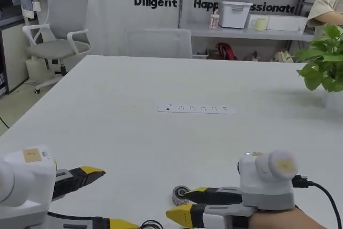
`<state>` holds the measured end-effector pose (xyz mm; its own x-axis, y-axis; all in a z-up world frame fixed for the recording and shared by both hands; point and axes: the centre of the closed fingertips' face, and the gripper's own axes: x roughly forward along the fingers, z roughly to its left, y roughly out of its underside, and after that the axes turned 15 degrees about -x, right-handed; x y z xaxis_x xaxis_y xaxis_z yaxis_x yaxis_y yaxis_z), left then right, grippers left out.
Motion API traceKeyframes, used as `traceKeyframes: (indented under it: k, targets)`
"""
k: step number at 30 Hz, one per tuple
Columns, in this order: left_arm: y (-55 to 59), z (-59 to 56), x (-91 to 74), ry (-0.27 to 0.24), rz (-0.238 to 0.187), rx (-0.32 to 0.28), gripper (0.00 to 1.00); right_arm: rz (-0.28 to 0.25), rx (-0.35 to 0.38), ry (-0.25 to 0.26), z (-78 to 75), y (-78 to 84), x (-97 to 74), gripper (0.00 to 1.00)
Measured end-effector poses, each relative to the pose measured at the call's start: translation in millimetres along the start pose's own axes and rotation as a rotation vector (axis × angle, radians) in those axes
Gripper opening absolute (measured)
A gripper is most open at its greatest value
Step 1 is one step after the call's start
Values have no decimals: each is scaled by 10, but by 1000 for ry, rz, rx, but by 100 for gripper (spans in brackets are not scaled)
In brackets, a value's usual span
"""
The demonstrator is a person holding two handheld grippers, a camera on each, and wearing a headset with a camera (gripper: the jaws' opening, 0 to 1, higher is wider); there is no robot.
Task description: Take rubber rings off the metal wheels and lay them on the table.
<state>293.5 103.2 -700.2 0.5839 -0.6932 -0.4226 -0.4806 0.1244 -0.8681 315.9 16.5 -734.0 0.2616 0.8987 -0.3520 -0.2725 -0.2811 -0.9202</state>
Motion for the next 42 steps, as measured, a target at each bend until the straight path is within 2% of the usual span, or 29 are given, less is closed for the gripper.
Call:
traceKeyframes:
  k: [6,11,25,35,42]
  targets:
    - [-16,25,-30,-11,-12,-6,79,-6,-33,26,-44,-29,-142,47]
    - [-20,59,-55,-18,-19,-11,79,24,-101,52,-68,33,-310,50]
    - [-12,50,-62,-23,-22,-9,79,89,-199,121,-121,207,-700,56]
    - [-4,50,-72,-28,-28,-15,79,102,-199,191,-191,324,-970,57]
    - [14,34,-77,-28,-28,-22,79,97,-181,226,-186,396,-1085,58]
